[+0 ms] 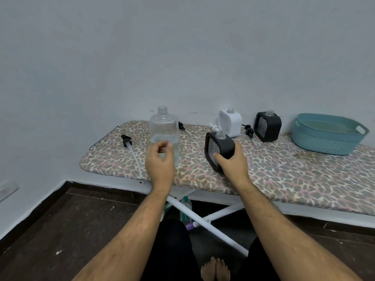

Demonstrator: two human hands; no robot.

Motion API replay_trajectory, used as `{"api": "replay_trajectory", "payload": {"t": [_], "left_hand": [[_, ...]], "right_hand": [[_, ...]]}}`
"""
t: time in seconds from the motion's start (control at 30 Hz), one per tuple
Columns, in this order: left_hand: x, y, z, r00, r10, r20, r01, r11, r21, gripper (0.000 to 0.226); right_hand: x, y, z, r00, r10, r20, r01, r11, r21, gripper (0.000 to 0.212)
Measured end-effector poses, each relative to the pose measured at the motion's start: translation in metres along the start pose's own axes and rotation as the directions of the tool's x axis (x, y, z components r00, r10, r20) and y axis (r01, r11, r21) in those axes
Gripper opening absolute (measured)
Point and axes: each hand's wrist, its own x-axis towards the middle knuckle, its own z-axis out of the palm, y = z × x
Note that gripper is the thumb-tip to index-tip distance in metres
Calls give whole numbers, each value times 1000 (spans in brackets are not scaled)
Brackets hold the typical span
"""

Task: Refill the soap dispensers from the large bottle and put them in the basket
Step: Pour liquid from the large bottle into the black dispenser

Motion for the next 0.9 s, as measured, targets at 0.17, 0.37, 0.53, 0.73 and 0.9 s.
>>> {"api": "replay_trajectory", "payload": {"t": [0.17, 0.37, 0.53, 0.73, 0.9], "left_hand": [[32, -9, -13, 996, -28, -84, 31, 999, 39, 43], [60, -23, -14, 931, -216, 294, 269, 951, -152, 80], [63, -30, -13, 878, -250, 409, 349, 919, -187, 37], [61, -32, -11, 886, -256, 386, 316, 944, -99, 51], [52, -28, -2, 893, -215, 395, 266, 961, -80, 54]], "right_hand": [[-1, 3, 4, 1000, 9, -22, -10, 1000, -22, 52], [-3, 6, 5, 1000, 17, -22, -18, 999, -51, 45], [-4, 9, 6, 999, 18, -26, -19, 998, -52, 49], [-6, 11, 7, 1000, -1, -31, -1, 999, -44, 47], [-3, 15, 6, 999, 35, 14, -36, 996, 82, 71]]}}
